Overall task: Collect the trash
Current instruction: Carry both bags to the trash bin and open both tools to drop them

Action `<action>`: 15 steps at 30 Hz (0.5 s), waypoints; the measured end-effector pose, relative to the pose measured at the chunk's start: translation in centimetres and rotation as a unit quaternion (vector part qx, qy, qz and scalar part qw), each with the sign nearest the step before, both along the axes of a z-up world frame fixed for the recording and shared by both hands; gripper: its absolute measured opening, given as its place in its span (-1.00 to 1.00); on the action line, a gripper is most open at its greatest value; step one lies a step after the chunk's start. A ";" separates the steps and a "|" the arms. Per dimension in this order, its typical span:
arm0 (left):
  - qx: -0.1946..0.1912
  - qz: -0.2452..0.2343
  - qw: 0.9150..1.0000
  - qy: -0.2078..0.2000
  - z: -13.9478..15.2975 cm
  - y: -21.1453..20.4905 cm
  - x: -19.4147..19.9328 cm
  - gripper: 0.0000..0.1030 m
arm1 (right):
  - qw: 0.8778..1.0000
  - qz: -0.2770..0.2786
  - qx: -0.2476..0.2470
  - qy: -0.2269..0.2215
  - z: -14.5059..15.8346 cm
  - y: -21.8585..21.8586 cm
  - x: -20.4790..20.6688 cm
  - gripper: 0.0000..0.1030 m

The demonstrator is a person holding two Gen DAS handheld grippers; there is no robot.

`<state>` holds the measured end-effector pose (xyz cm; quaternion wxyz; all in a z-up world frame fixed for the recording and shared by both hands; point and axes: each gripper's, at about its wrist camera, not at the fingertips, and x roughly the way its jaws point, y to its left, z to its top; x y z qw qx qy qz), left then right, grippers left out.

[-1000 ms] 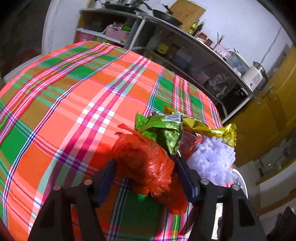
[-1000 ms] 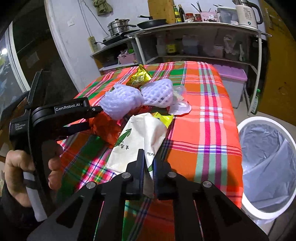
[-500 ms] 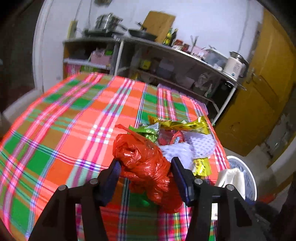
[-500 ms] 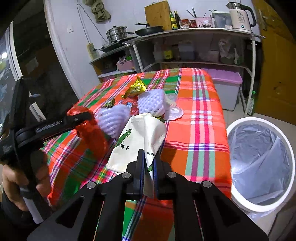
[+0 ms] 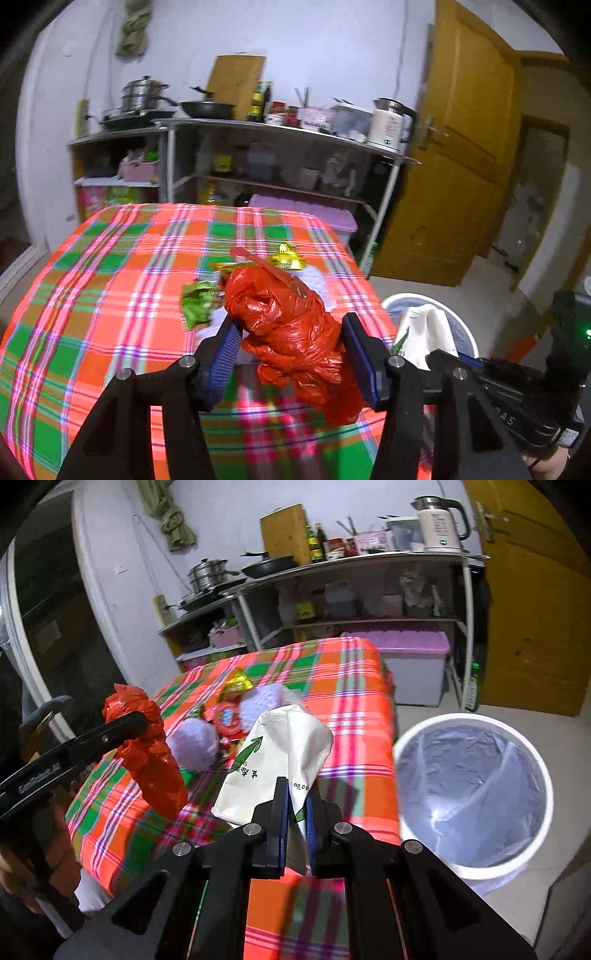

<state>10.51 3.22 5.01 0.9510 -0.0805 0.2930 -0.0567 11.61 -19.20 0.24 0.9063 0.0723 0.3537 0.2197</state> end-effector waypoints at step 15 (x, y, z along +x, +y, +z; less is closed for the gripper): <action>-0.011 -0.132 0.991 0.014 -1.3 -9.6 4.9 0.09 | 0.992 -0.122 0.003 0.012 -1.1 -9.0 1.5 -0.83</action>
